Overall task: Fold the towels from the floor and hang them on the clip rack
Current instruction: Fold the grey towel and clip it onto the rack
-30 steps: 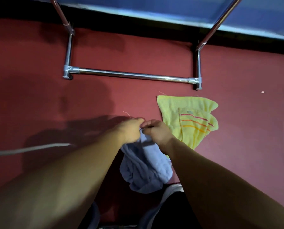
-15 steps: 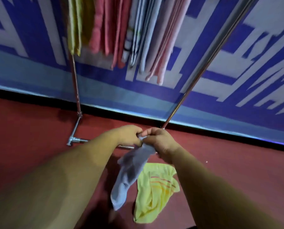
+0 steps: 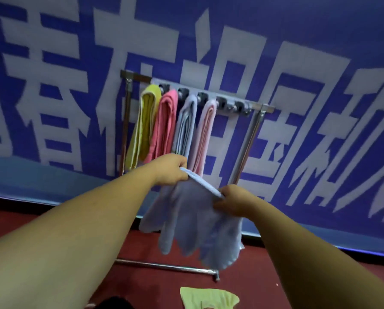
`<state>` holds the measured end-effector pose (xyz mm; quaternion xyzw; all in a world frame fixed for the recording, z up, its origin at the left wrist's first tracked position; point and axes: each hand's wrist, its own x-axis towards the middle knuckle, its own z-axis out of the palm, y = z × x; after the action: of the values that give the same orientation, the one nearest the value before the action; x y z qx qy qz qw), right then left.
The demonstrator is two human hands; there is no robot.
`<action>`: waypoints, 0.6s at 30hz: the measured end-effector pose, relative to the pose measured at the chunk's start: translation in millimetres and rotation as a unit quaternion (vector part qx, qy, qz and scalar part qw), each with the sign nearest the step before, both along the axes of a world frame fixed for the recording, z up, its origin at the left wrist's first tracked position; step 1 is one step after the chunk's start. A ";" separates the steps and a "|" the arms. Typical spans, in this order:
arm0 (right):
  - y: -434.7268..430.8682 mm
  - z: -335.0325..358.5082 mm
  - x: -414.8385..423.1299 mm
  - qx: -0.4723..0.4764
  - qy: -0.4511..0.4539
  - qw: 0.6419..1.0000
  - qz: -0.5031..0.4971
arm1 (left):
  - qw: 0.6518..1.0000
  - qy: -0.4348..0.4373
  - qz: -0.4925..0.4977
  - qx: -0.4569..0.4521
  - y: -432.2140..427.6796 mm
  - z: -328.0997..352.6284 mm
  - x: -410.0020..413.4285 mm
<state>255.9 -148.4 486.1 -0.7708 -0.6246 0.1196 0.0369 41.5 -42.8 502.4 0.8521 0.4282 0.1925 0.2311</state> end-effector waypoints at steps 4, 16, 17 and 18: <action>-27.8 31.7 10.2 0.012 -0.024 0.999 -0.028 | 1.000 -0.021 0.021 0.007 -16.1 42.6 -22.7; -92.5 146.7 16.5 0.187 0.281 0.936 -0.102 | 0.951 -0.069 0.270 0.131 -42.9 151.1 -43.7; -95.2 158.2 9.9 0.205 0.310 0.925 -0.083 | 0.959 -0.071 0.249 0.111 -47.1 150.9 -36.3; -96.1 169.0 4.0 0.219 0.320 0.920 -0.063 | 0.974 -0.091 0.192 0.081 -57.2 153.5 -26.7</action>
<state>260.0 -244.5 655.0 -0.7021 -0.5398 0.2173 0.4103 14.8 -100.0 655.8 0.7486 0.5442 0.3441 0.1583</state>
